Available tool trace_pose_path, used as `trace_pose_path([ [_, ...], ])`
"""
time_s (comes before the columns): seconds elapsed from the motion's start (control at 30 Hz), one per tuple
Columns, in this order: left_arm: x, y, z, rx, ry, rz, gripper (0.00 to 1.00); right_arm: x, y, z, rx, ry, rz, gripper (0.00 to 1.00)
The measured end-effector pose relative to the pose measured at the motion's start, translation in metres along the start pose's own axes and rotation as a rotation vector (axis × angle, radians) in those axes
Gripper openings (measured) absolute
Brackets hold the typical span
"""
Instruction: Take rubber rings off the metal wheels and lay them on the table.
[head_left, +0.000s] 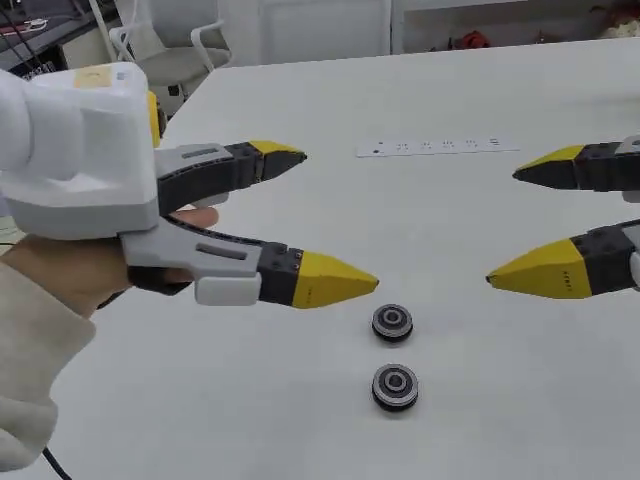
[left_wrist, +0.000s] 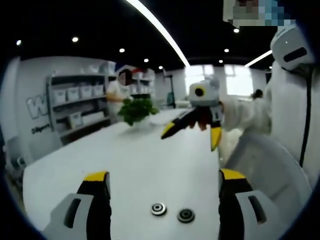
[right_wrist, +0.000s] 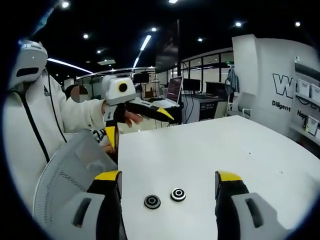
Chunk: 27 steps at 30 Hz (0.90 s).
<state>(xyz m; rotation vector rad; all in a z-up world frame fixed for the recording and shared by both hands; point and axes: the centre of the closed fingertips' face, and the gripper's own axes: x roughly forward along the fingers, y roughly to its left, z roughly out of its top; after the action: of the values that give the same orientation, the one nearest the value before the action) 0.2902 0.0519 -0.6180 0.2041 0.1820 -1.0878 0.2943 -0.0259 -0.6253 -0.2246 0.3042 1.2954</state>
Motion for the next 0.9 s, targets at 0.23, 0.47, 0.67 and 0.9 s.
trace_pose_path([
  [0.23, 0.016, -0.004, -0.015, 0.003, 0.013, -0.026, 0.83, 0.023, 0.002, 0.001, -0.008, -0.083, 0.036, 0.61],
  [0.47, 0.029, -0.012, -0.039, -0.022, 0.031, -0.055, 0.76, 0.039, 0.006, -0.018, 0.007, -0.064, 0.063, 0.58],
  [0.67, 0.036, -0.024, -0.054, -0.002, 0.055, -0.087, 0.72, 0.046, 0.014, -0.038, -0.003, -0.03, 0.104, 0.52],
  [0.9, 0.041, -0.032, -0.073, 0.026, 0.076, -0.113, 0.66, 0.053, 0.028, -0.06, 0.007, -0.01, 0.158, 0.43],
])
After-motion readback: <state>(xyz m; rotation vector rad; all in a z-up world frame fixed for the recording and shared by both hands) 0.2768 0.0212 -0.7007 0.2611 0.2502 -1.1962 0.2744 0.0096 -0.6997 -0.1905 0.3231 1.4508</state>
